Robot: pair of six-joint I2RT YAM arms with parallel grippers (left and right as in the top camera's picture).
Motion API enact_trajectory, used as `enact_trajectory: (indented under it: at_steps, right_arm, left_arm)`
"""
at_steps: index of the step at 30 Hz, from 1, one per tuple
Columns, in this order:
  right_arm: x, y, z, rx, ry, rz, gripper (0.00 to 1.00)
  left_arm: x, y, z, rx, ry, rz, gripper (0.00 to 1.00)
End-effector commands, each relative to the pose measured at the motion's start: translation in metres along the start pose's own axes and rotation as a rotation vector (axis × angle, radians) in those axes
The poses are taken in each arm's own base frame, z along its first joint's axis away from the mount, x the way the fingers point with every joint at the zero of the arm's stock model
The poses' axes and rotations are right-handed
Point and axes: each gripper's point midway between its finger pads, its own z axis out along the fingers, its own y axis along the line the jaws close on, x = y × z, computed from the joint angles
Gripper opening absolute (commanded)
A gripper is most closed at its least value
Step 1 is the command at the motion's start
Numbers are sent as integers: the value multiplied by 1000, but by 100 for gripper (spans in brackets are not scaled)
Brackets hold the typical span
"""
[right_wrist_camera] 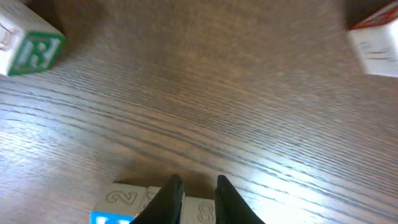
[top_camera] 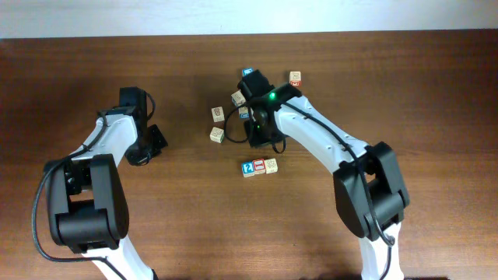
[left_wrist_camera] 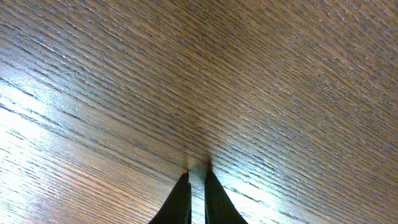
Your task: Rotate 3 blocks
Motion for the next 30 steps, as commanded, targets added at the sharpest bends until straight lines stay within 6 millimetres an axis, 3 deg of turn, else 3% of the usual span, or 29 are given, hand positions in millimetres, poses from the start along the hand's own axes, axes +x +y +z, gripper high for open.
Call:
enact_trajectory:
  at_steps: [1,5,21,22,23,24,25,27,28,29,30]
  right_arm:
    - [14,1,26,3,70,-22,20]
    - [24,8,42,-26,121,-25,20]
    - [41,6,40,-26,190,-72,18]
    - [40,6,40,-26,186,-72,19]
    - [38,7,41,-28,177,-72,26]
    - [32,6,38,-32,158,-66,33]
    - [15,1,23,-38,127,-41,36]
    - [-14,-15,-23,-77,84,24,37]
    - [-15,-21,-33,-100,93,48,38]
    - [-5,-22,-44,-268,156,36,33]
    - [7,-32,-43,-314,210,54,27]
  left_arm:
    - [3,1,4,0,16,7,8]
    - [3,1,4,0,16,7,8]
    - [3,1,4,0,16,7,8]
    - [3,1,4,0,16,7,8]
    - [3,1,4,0,16,7,8]
    - [3,1,4,0,16,7,8]
    - [4,1,4,5,19,7,4]
    - [15,-17,3,82,67,22,0]
    - [23,-29,1,132,97,36,0]
    - [42,-60,-4,235,150,120,0]
    - [55,-76,-7,251,166,173,0]
